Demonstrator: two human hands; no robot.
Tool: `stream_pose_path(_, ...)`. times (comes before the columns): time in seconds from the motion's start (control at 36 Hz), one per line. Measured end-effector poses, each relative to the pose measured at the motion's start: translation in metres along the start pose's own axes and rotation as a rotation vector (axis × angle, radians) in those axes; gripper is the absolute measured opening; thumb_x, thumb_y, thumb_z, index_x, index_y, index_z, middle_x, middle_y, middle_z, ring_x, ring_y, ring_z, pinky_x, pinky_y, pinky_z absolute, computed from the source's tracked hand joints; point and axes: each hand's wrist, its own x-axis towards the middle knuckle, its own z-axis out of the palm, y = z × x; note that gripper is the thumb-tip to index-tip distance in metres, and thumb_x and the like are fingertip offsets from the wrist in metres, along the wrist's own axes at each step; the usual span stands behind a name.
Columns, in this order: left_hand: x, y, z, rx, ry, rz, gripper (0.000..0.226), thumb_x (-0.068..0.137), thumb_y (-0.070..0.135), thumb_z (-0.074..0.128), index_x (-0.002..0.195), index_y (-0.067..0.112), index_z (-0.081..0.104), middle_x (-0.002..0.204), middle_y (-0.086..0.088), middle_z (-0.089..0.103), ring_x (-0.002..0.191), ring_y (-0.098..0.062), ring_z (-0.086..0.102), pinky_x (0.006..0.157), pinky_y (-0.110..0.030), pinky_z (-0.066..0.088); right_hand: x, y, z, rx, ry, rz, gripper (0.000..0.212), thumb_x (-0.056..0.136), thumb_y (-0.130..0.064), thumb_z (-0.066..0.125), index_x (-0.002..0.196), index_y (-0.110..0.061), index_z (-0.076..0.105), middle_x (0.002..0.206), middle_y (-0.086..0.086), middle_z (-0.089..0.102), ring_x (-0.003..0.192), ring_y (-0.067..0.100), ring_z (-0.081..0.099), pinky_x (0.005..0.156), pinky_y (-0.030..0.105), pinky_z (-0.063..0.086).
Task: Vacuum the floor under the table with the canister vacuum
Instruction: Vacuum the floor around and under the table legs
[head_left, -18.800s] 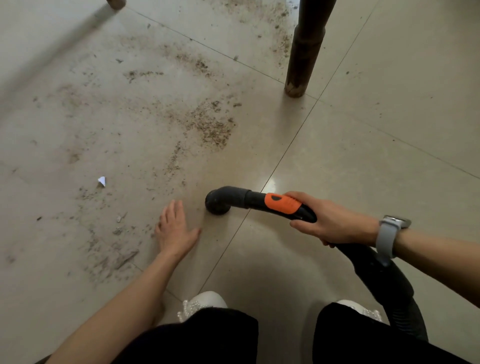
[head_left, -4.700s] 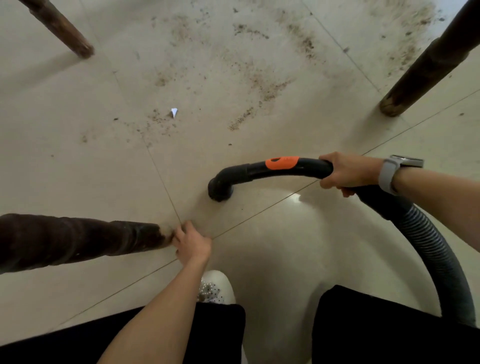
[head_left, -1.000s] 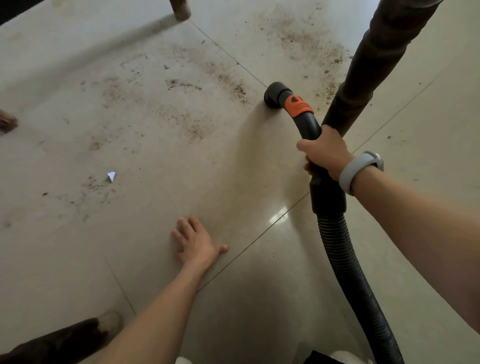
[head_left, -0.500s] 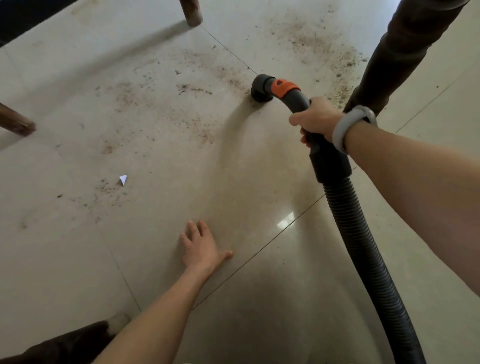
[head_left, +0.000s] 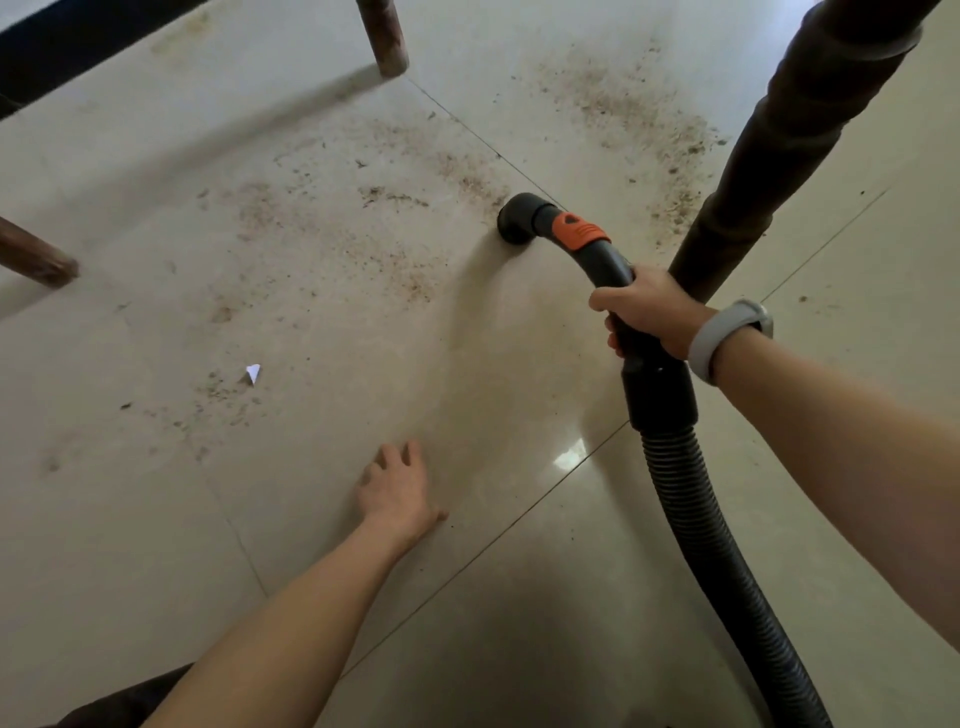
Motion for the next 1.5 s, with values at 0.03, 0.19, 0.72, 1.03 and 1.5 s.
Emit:
stream_pose_path(0.03, 0.000, 0.002, -0.001, 0.003, -0.021, 0.002, 0.102, 0.079, 0.051, 0.070, 0.150, 0.011, 0.009, 0.150, -0.018, 0.016, 0.133, -0.040, 0.032, 0.104, -0.043, 0.039, -0.003, 0.002, 0.003, -0.003, -0.008, -0.010, 0.026, 0.086, -0.009, 0.058, 0.110, -0.005, 0.048, 0.064, 0.006, 0.050, 0.046, 0.018, 0.051, 0.044, 0.026, 0.047)
stream_pose_path(0.19, 0.002, 0.000, -0.006, -0.050, -0.076, 0.004, 0.109, 0.078, 0.053, 0.070, 0.152, 0.012, 0.002, 0.158, -0.017, 0.000, 0.143, -0.040, 0.015, 0.114, -0.046, 0.028, -0.014, 0.002, -0.008, -0.046, -0.005, -0.005, 0.024, 0.088, -0.012, 0.060, 0.109, -0.009, 0.048, 0.067, 0.008, 0.053, 0.050, 0.018, 0.053, 0.042, 0.024, 0.048)
stream_pose_path(0.72, -0.015, -0.025, 0.034, -0.444, -0.066, -0.157, 0.113, 0.079, 0.048, 0.071, 0.151, 0.027, -0.013, 0.157, -0.008, -0.026, 0.143, -0.042, -0.017, 0.114, -0.054, 0.017, -0.057, 0.007, 0.083, -0.182, -0.200, -0.094, 0.021, 0.087, -0.012, 0.057, 0.106, -0.008, 0.048, 0.066, 0.006, 0.054, 0.045, 0.019, 0.055, 0.047, 0.028, 0.049)
stream_pose_path(1.03, -0.021, -0.032, 0.036, -0.418, -0.058, -0.151, 0.119, 0.079, 0.047, 0.072, 0.150, 0.012, -0.017, 0.157, -0.002, -0.026, 0.145, -0.035, -0.015, 0.114, -0.054, 0.014, -0.060, 0.004, 0.087, -0.284, -0.230, -0.111, 0.020, 0.087, -0.016, 0.058, 0.105, -0.011, 0.051, 0.069, 0.005, 0.057, 0.049, 0.017, 0.057, 0.047, 0.027, 0.049)
stream_pose_path(1.5, -0.026, -0.052, 0.040, -0.325, 0.060, -0.075, 0.098, 0.086, 0.051, 0.062, 0.153, 0.014, 0.001, 0.161, 0.001, -0.010, 0.146, -0.030, 0.000, 0.116, -0.048, 0.019, -0.069, 0.034, 0.068, -0.336, -0.179, -0.112, 0.033, 0.084, -0.010, 0.063, 0.112, -0.014, 0.046, 0.078, 0.011, 0.061, 0.061, 0.024, 0.064, 0.066, 0.042, 0.059)
